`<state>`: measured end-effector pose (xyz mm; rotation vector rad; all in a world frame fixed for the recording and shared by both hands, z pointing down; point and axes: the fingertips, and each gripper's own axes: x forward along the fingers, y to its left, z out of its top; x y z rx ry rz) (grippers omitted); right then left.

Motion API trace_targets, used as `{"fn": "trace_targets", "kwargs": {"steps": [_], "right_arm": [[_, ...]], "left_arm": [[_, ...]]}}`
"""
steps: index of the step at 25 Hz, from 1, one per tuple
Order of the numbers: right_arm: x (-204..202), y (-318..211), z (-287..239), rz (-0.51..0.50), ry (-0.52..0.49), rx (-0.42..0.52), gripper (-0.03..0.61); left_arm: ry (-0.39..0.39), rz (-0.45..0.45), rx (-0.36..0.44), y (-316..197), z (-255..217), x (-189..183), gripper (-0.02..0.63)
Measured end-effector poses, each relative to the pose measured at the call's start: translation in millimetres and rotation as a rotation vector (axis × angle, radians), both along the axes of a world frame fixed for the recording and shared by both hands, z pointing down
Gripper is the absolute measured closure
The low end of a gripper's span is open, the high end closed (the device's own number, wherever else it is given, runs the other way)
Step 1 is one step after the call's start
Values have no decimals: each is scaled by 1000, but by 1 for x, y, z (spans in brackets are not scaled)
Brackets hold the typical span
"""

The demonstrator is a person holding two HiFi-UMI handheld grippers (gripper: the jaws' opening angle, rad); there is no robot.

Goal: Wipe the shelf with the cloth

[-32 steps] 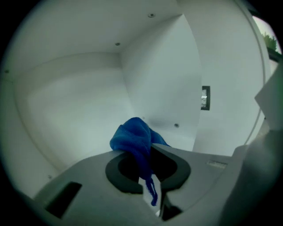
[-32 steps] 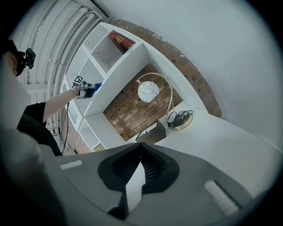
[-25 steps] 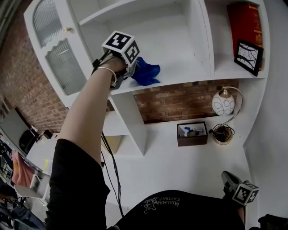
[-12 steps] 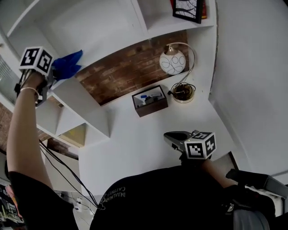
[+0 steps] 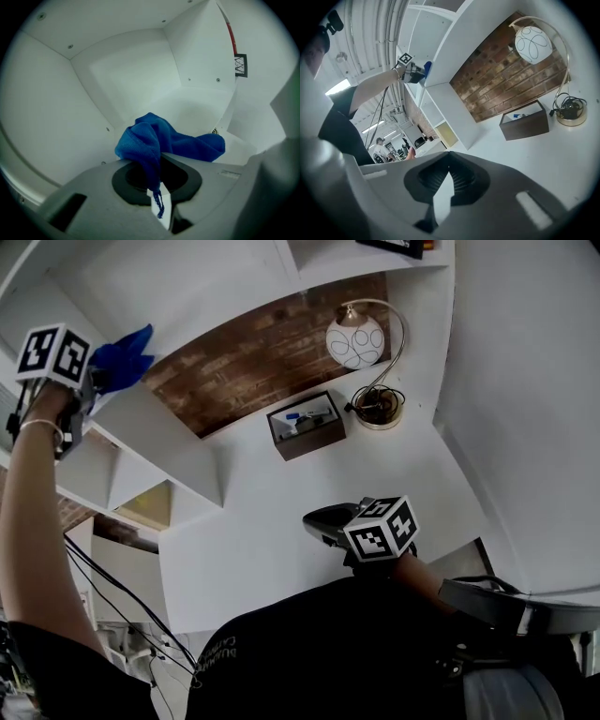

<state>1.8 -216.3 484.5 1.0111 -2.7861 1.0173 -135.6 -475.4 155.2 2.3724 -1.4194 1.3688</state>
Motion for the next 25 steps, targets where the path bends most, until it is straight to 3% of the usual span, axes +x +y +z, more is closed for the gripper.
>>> {"fn": "trace_targets", "kwargs": {"steps": [7,13,18,25], "right_arm": [[-3,-6,8,27,-23,-26,571],[-10,-1,17,98,-44,-76,571],[-16,-6,10,186,-56,-72,571],[-31,-4,4,272,-45,-67,571]], "left_arm": [[-74,110,18,6,0,44,584],[32,192,-5,0,-3,73,583],[-16,299,-12,7,-1,90,586],[22,479,-31,7,3,107,584]]}}
